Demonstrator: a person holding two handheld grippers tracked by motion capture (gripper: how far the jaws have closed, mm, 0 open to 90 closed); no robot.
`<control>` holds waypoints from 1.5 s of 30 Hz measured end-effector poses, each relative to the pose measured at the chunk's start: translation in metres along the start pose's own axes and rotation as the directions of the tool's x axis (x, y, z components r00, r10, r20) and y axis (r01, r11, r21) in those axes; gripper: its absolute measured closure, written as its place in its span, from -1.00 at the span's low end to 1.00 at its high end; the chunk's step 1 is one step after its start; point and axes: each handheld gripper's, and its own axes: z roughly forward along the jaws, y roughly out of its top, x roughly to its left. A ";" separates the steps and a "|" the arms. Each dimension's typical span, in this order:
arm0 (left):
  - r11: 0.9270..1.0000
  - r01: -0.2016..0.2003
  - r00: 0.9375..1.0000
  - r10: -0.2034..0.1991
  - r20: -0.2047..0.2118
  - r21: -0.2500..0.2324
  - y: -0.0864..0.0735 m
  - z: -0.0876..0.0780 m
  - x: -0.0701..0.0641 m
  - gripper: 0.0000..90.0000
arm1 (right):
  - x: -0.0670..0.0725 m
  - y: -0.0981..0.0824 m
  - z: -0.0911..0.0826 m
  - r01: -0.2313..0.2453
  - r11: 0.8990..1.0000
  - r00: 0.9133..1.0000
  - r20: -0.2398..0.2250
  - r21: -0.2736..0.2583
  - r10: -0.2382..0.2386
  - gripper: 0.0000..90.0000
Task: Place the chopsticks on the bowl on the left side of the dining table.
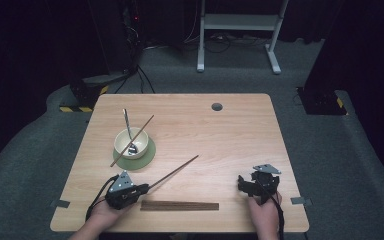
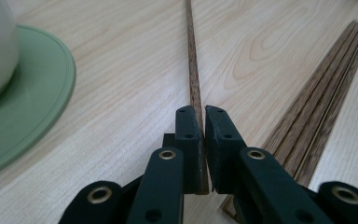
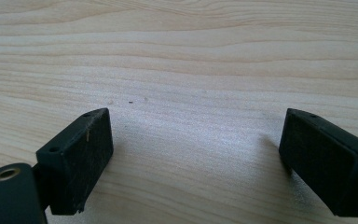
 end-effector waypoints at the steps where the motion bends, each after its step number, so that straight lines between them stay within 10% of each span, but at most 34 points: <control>1: 1.000 0.006 1.000 -0.006 -0.001 -0.015 0.001 -0.002 0.000 0.86 | 0.000 0.000 0.000 0.000 1.000 1.000 0.000 0.000 0.000 -0.79; 30: 0.983 0.041 0.998 -0.047 -0.029 -0.176 0.012 -0.029 0.005 0.86 | 0.000 0.000 0.000 0.000 1.000 1.000 0.000 0.000 0.000 -0.79; 45: 0.953 0.058 0.994 -0.082 -0.070 -0.296 0.018 -0.051 0.011 0.86 | 0.000 0.000 0.000 0.004 1.000 1.000 0.000 -0.001 -0.004 -0.79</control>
